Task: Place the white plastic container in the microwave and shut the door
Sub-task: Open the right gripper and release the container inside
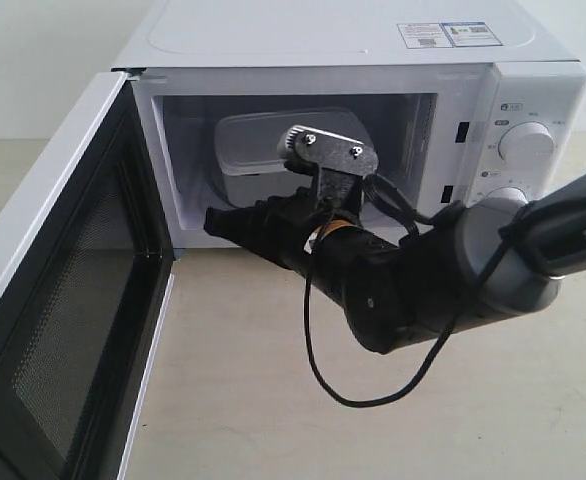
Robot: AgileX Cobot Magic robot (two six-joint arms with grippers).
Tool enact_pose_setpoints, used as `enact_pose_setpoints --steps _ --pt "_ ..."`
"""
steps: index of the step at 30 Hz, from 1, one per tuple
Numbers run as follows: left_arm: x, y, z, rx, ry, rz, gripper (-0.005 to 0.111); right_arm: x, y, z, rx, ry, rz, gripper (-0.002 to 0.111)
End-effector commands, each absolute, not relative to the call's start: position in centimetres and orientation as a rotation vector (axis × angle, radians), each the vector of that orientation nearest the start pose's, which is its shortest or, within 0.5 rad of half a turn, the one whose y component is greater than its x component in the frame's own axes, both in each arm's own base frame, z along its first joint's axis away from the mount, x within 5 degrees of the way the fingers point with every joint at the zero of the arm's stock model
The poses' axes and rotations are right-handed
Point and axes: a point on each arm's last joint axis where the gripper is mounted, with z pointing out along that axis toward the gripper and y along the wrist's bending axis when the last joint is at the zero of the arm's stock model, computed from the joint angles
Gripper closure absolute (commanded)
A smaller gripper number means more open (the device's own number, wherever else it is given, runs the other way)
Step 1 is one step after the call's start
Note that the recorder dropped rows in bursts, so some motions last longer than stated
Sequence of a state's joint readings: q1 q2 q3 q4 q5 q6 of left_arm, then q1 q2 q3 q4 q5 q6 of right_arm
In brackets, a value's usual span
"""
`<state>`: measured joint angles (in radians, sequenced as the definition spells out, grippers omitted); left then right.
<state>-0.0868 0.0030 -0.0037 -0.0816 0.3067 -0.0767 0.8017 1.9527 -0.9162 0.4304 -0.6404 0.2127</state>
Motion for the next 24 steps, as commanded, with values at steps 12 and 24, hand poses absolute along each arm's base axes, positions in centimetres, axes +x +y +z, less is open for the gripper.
enact_pose_setpoints --steps 12,24 --pt "5.4 -0.7 18.6 -0.05 1.792 -0.198 0.102 32.0 27.5 13.0 -0.151 1.884 0.509 0.108" --pt "5.4 -0.7 18.6 -0.05 1.792 -0.198 0.102 35.4 27.2 12.8 -0.061 1.865 0.495 0.108"
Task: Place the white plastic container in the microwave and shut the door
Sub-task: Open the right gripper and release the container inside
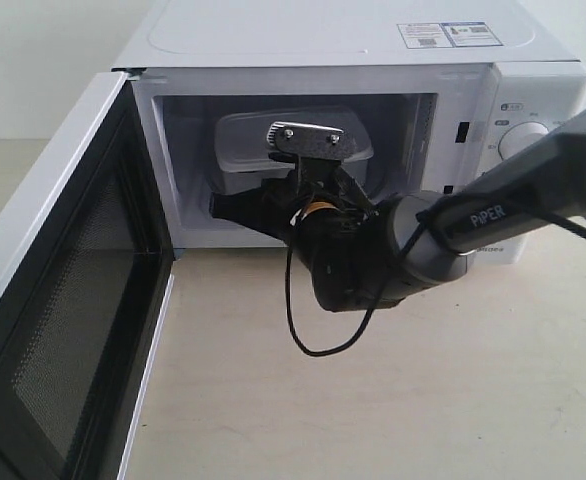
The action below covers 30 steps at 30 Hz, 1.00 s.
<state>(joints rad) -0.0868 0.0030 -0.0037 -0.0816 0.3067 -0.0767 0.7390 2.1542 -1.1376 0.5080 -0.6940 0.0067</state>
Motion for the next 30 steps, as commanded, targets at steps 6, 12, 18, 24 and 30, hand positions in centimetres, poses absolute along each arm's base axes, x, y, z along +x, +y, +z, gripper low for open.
enact_pose_setpoints --steps 6,12,18,24,30 --pt "5.4 -0.7 18.6 -0.05 1.792 -0.198 0.102 35.6 27.5 13.0 -0.051 1.907 0.508 0.108" --pt "5.4 -0.7 18.6 -0.05 1.792 -0.198 0.102 34.2 28.1 13.5 -0.043 1.895 0.524 0.108" --pt "5.4 -0.7 18.6 -0.05 1.792 -0.198 0.102 31.3 26.8 14.6 -0.038 1.89 0.512 0.108" --pt "5.4 -0.7 18.6 -0.05 1.792 -0.198 0.102 26.9 24.4 15.4 -0.119 1.96 0.485 0.108" --pt "5.4 -0.7 18.6 -0.05 1.792 -0.198 0.102 23.1 21.5 17.6 -0.254 2.038 0.476 0.108"
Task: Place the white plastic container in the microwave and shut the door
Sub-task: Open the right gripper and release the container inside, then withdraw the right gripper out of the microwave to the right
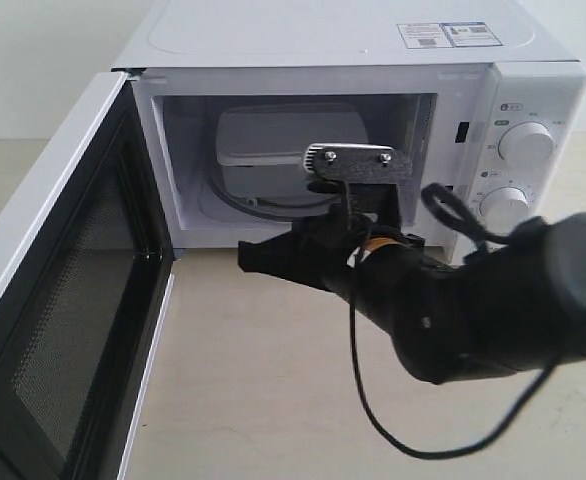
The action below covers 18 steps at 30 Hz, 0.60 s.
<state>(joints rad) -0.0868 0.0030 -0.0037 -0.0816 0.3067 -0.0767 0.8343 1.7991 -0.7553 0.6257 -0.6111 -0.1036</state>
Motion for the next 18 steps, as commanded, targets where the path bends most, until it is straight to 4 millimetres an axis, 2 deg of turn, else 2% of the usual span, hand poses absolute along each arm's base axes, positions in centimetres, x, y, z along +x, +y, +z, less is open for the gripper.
enact_pose_setpoints --steps 1,8,13,18 --pt "5.4 -0.7 18.6 -0.05 1.792 -0.198 0.102 22.3 21.0 18.1 -0.266 2.056 0.494 0.108" --pt "5.4 -0.7 18.6 -0.05 1.792 -0.198 0.102 17.9 19.2 21.6 -0.552 2.172 0.592 0.108" --pt "5.4 -0.7 18.6 -0.05 1.792 -0.198 0.102 15.1 17.8 24.7 -0.655 2.181 0.712 0.108" --pt "5.4 -0.7 18.6 -0.05 1.792 -0.198 0.102 13.3 16.5 26.8 -0.733 2.132 0.748 0.108"
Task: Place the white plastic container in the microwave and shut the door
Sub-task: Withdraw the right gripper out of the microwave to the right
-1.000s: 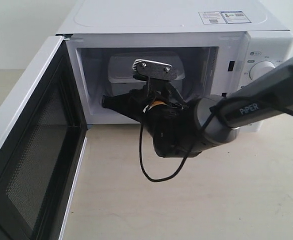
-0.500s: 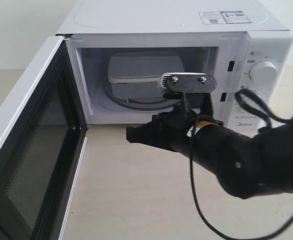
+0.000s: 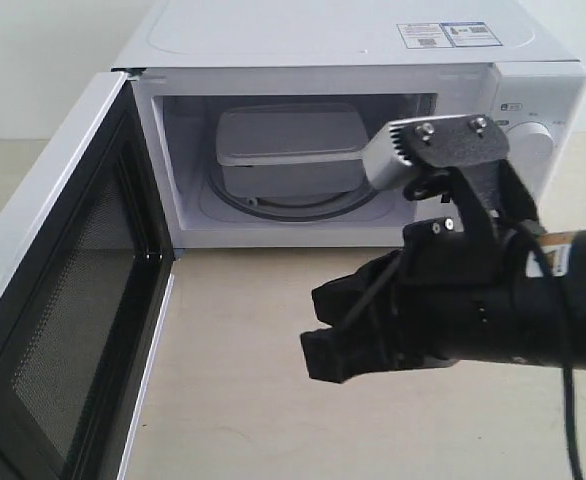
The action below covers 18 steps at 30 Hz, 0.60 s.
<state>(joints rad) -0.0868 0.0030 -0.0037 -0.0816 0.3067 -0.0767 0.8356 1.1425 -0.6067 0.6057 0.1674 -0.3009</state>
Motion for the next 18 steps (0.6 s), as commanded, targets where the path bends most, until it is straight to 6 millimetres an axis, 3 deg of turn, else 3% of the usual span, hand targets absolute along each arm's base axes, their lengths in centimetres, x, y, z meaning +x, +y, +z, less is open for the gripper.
enact_pose_setpoints --steps 1,3,10,14,18 --pt "5.4 -0.7 18.6 -0.05 1.792 -0.198 0.102 13.0 16.2 27.2 -0.792 2.103 0.719 0.108" --pt "5.4 -0.7 18.6 -0.05 1.792 -0.198 0.102 12.5 15.5 27.9 -0.866 2.068 0.665 0.108" --pt "5.4 -0.7 18.6 -0.05 1.792 -0.198 0.102 12.5 13.4 29.5 -0.829 2.066 0.458 0.108" --pt "5.4 -0.7 18.6 -0.05 1.792 -0.198 0.102 13.0 12.4 29.0 -0.807 2.134 0.299 0.108" --pt "5.4 -0.7 18.6 -0.05 1.786 -0.198 0.102 12.9 12.0 28.7 -0.831 2.161 0.252 0.108"
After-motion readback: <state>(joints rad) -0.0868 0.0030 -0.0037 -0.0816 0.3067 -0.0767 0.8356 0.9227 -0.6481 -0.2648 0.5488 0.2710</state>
